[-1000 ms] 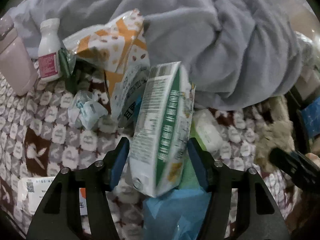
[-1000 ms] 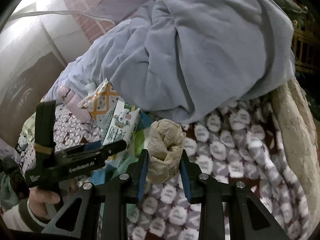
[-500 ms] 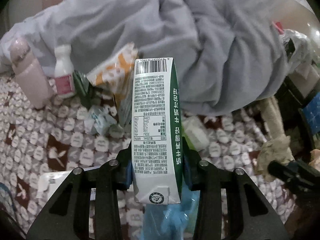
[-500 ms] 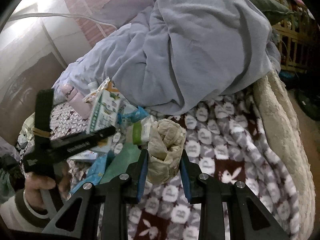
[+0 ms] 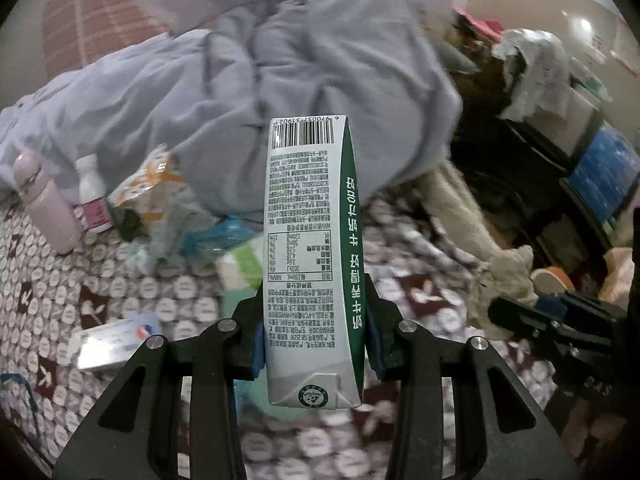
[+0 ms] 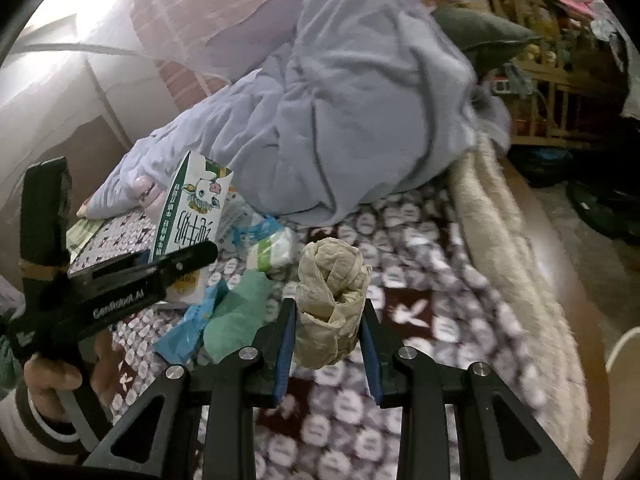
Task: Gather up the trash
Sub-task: 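Carry the milk carton and beige cloth over the cream bucket with both tools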
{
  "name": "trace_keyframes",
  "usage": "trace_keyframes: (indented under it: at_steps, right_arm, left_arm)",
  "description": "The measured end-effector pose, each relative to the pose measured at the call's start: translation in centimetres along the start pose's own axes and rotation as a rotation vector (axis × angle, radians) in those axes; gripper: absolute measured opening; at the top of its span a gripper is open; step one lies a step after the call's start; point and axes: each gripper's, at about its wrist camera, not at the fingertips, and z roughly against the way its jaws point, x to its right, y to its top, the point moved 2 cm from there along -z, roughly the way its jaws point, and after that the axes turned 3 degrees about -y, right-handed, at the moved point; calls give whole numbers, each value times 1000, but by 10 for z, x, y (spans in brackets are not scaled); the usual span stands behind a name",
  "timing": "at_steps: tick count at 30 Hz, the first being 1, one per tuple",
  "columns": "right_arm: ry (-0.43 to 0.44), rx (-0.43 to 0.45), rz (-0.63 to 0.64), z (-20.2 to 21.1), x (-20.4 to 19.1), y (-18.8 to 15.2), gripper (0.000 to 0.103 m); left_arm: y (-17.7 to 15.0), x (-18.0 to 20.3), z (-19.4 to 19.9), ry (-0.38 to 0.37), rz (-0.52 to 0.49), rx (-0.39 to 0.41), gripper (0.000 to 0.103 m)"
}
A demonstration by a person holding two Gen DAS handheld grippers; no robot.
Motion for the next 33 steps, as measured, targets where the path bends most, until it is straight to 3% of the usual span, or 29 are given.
trace_keyframes:
  at_steps: [13,33]
  right_arm:
    - [-110,45,-87,59,70,-25,29]
    - [-249,72,-244,114,170,-64,29]
  left_arm:
    - [-9,101,-7,-91,-148,1,37]
    - [-27,209,-36,-222,-268,-67,37]
